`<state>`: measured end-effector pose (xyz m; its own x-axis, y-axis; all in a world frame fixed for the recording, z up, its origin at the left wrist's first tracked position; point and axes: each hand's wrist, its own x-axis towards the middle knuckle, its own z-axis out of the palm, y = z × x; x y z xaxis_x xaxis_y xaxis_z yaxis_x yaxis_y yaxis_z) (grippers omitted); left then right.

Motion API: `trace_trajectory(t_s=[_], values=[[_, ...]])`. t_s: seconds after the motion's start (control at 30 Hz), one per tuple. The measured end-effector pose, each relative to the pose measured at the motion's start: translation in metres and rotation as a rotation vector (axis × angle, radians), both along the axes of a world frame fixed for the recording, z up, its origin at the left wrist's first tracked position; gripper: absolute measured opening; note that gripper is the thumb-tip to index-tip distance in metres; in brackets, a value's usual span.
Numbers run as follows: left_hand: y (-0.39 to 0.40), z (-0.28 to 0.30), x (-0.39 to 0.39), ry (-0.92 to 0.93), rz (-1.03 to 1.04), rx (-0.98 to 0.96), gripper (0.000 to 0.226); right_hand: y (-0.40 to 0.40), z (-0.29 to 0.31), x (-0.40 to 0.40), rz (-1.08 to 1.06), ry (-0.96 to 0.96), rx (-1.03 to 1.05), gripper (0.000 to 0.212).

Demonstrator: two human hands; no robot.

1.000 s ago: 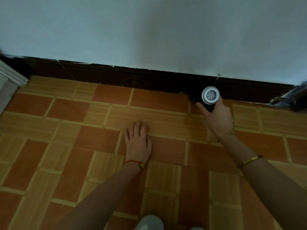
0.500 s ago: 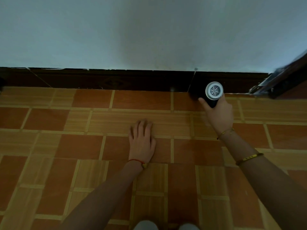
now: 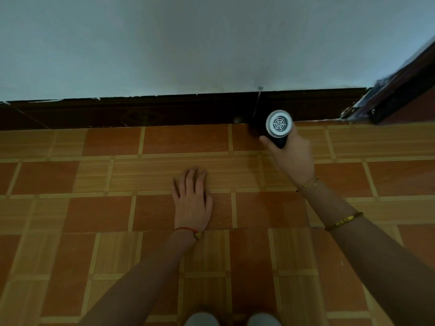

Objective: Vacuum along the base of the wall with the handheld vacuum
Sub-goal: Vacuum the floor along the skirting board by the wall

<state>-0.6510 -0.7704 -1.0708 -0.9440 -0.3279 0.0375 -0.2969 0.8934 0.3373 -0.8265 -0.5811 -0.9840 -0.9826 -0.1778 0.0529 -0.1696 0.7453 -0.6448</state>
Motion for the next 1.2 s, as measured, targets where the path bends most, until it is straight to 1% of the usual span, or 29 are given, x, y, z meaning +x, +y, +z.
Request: trace_trajectory(t_s=[0.07,0.23,0.3,0.43,0.6,0.67,0.8,0.87,0.93,1.0,1.07,1.2], values=[[-0.001,0.0,0.0,0.001,-0.001,-0.001,0.051,0.0,-0.001,-0.004,-0.001,-0.012,-0.011,0.07],[0.0,0.001,0.001,0.005,-0.006,-0.009,0.051,0.021,-0.002,-0.008,-0.168,0.056,0.015,0.075],[0.0,0.0,0.0,0.006,-0.003,-0.017,0.05,0.028,-0.001,-0.005,-0.177,0.059,-0.004,0.073],[-0.001,-0.002,0.001,0.005,-0.004,-0.024,0.05,0.03,0.001,0.006,-0.103,0.018,-0.01,0.066],[0.0,0.0,0.001,0.012,-0.006,0.001,0.051,0.021,-0.002,0.026,0.094,-0.128,-0.003,0.054],[-0.001,0.002,0.001,-0.001,-0.012,0.004,0.052,0.02,-0.001,0.03,0.1,-0.123,0.019,0.054],[-0.003,0.003,0.003,-0.021,-0.034,0.002,0.052,0.026,0.008,0.035,0.028,-0.039,0.073,0.057],[-0.006,0.003,0.007,-0.027,-0.047,0.002,0.051,0.027,0.012,0.04,0.042,-0.057,0.057,0.055],[-0.007,0.003,0.011,-0.028,-0.053,0.0,0.051,0.024,0.016,0.047,0.094,-0.112,0.035,0.05],[-0.007,0.006,0.015,-0.019,-0.054,0.004,0.05,0.018,0.02,0.054,0.143,-0.175,-0.01,0.039],[-0.008,0.008,0.019,-0.018,-0.056,0.012,0.049,0.011,0.023,0.06,0.166,-0.175,-0.023,0.03],[-0.011,0.011,0.027,-0.012,-0.042,0.026,0.048,0.004,0.024,0.066,0.168,-0.181,-0.018,0.028]])
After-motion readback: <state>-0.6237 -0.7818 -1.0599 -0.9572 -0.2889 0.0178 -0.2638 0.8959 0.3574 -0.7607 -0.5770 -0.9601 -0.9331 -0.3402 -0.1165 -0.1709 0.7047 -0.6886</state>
